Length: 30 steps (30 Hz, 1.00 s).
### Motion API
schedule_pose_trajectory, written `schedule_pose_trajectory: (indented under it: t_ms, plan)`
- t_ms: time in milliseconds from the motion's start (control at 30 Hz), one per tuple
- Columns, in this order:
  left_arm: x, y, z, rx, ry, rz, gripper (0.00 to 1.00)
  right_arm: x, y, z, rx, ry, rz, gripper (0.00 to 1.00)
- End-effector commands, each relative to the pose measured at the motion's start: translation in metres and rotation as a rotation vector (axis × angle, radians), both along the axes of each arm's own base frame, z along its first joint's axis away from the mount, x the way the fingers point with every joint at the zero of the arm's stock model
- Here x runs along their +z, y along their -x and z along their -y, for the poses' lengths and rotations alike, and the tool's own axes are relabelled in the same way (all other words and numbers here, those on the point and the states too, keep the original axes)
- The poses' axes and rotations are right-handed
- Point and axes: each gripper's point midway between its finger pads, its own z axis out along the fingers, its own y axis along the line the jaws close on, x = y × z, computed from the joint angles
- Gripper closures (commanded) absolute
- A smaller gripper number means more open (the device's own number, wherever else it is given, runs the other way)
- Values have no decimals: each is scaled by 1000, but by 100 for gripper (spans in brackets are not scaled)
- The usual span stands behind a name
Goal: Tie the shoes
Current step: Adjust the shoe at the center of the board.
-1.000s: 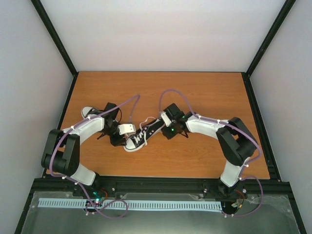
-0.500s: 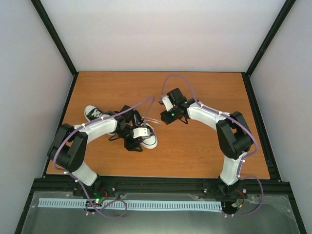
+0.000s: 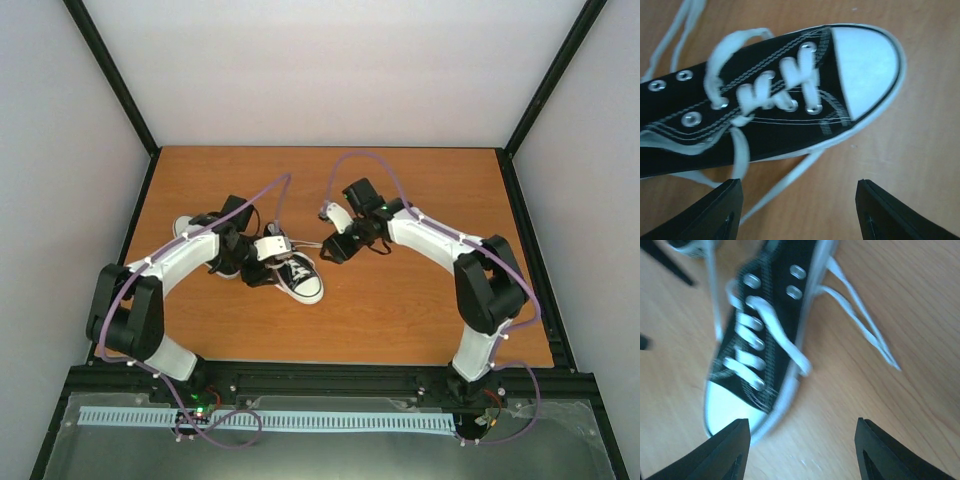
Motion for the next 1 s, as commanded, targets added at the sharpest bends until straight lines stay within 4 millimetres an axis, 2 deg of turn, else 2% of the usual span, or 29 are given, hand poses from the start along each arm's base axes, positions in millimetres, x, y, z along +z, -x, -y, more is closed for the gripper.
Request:
schedule_pose_trajectory:
  t_ms: [0,233,400,467,567,700,767,867,967]
  plan:
    - [-11,-41,-9,59,-88,133,35,9,19,-52,134,-112,-80,40]
    - [-30,-64,-15,53,-155,190,31,-16,-2,-65,89,-59,-150,41]
    - [-39,-75,-13,56,-163,199,32,-30,-6,-74,93,-58,-201,47]
    - [-43,-76,-12,54,-167,184,38,-34,-4,-75,98,-61,-221,51]
    - [-49,-71,-12,35,-172,157,54,-31,-4,-78,108,-75,-220,58]
    - [-46,-68,-12,38,-162,153,86,-32,-7,-82,109,-84,-237,70]
    - [-40,-68,-11,49,-144,160,98,-34,-8,-84,110,-84,-249,78]
    - [-26,-70,-7,69,-108,175,99,-31,-8,-85,116,-87,-244,92]
    - [-9,-72,-2,90,-65,185,99,-23,-12,-77,109,-67,-199,97]
